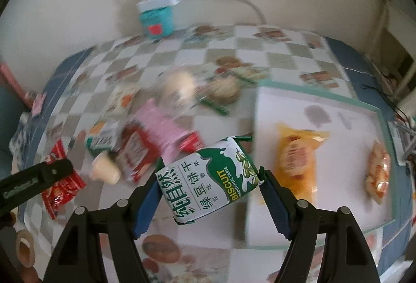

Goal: Organize snacks
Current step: 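Release the red bag into the tray with left tool while right tool carries biscuit box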

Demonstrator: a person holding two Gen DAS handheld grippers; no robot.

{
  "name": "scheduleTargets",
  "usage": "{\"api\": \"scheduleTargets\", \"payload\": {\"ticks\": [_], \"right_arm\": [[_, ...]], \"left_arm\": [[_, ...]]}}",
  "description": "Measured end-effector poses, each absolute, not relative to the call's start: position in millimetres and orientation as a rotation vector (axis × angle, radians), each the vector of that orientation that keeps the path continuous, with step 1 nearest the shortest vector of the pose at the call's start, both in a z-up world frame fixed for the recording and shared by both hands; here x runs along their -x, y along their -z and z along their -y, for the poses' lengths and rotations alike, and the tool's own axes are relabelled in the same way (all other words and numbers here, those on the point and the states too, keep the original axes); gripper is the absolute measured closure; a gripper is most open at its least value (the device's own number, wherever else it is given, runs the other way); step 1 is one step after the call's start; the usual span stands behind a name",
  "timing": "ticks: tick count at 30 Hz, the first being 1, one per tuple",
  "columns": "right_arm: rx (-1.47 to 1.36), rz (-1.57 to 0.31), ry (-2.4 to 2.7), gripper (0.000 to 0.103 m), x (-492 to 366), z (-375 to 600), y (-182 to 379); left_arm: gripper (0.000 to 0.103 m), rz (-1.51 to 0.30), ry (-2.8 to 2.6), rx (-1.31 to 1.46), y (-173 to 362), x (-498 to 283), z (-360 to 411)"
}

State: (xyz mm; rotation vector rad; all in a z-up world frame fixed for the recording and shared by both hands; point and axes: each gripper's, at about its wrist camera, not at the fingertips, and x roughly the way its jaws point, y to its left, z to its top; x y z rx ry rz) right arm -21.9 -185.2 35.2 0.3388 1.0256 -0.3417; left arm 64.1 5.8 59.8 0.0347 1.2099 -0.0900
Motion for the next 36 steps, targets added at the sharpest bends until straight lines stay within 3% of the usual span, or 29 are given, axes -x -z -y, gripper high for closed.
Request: {"api": "scheduleTargets", "payload": {"ticks": [19, 36], "right_arm": [[-0.568, -1.006, 0.737, 0.026, 69.2, 359.7, -9.1], [-0.565, -1.026, 0.816, 0.026, 75.0, 409.9, 15.6]], "left_arm": [[0.028, -1.130, 0.506, -0.196, -53.4, -53.7, 224.0], [0.027, -1.163, 0.626, -0.197, -4.7, -54.6, 283.1]]}}
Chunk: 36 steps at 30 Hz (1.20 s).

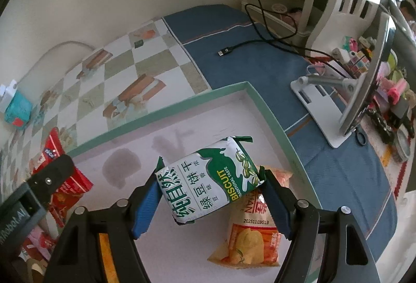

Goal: Organize snacks
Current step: 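Release the red bag into the tray with left tool while right tool carries biscuit box, then lower the green biscuit box into the tray and open the right tool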

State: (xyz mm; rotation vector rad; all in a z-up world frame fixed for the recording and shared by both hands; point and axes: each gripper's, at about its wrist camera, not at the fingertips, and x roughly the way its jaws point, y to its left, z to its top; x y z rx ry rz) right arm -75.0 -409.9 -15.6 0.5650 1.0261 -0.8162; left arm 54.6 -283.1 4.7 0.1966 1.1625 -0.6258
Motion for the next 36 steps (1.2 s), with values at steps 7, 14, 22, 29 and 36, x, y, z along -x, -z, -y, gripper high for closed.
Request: {"api": "scheduleTargets", "payload": {"ticks": [7, 14, 22, 29, 36], "right_arm": [[-0.551, -1.028, 0.797, 0.026, 71.5, 403.6, 11.8], [-0.528, -1.033, 0.789, 0.026, 67.6, 399.7, 7.9], [-0.513, -1.038, 0.779, 0.025, 66.1, 396.1, 5.0], [-0.500, -1.042, 0.772, 0.025, 64.1, 392.7, 1.3], [-0.480, -1.047, 0.755, 0.025, 59.6, 386.7, -2.7]], "left_arm": [[0.026, -1.177, 0.621, -0.185, -3.1, -54.5, 278.2], [0.025, -1.209, 0.628, -0.171, -2.5, -54.3, 277.3], [0.022, -1.222, 0.574, -0.201, -10.0, -57.0, 269.4], [0.021, -1.207, 0.504, -0.237, -16.4, -64.7, 258.1], [0.014, -1.203, 0.438, -0.265, -17.9, -72.8, 246.3]]}}
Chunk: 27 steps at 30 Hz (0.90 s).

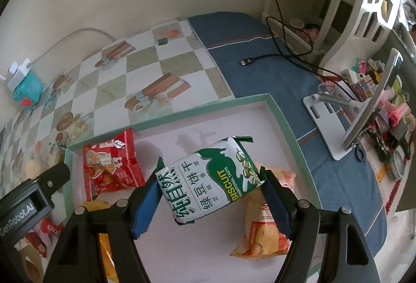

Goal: Organize snacks
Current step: 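Lower the green biscuit box into the tray and open the right tool, then move both tools back over the remaining snack pile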

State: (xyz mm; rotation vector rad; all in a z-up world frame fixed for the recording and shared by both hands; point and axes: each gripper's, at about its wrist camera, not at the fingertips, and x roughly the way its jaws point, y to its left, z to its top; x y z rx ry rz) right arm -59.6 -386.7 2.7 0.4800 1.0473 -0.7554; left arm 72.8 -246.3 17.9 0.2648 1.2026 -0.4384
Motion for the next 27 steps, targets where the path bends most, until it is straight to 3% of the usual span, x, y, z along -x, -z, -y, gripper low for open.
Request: {"api": "scheduleTargets", "payload": {"ticks": [21, 24, 27], "right_arm": [[-0.465, -1.045, 0.750, 0.021, 54.3, 366.3, -16.5], [-0.497, -1.030, 0.740, 0.000, 56.2, 361.0, -19.1], [-0.524, -1.021, 0.733, 0.000, 57.9, 354.3, -22.0]], "left_arm": [[0.011, -1.202, 0.305, -0.258, -32.4, -89.8, 185.4], [0.011, -1.212, 0.274, -0.237, -34.6, -93.1, 168.0], [0.011, -1.215, 0.242, -0.216, -38.4, -96.7, 148.4]]}}
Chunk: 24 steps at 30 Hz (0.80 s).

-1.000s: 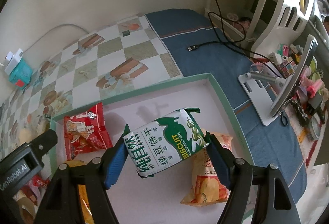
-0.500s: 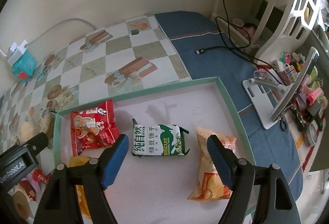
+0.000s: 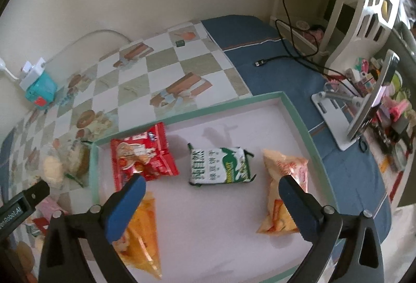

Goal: Organize snacks
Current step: 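Move both tools back over the remaining snack pile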

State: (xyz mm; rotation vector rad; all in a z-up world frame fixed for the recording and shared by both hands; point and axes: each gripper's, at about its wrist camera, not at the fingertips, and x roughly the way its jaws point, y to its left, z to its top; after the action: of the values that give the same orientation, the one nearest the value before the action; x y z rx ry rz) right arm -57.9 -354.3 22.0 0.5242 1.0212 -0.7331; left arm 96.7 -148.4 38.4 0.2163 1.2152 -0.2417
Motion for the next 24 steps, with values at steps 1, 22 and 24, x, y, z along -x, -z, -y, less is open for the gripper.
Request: {"api": "scheduleTargets", "payload": {"ticks": [1, 22, 24], "right_arm": [[-0.526, -1.023, 0.730, 0.000, 57.8, 351.3, -22.7], [-0.434, -0.971, 0.663, 0.000, 49.7, 269.3, -73.4], [-0.425, -0.971, 0.651, 0.000, 49.4, 260.6, -74.5]], "left_arm": [[0.011, -1.214, 0.232, -0.209, -39.8, -97.5, 142.4], [0.010, -1.160, 0.064, -0.139, -72.5, -101.0, 16.4], [0.010, -1.153, 0.058, -0.127, -75.9, -99.9, 6.6]]}}
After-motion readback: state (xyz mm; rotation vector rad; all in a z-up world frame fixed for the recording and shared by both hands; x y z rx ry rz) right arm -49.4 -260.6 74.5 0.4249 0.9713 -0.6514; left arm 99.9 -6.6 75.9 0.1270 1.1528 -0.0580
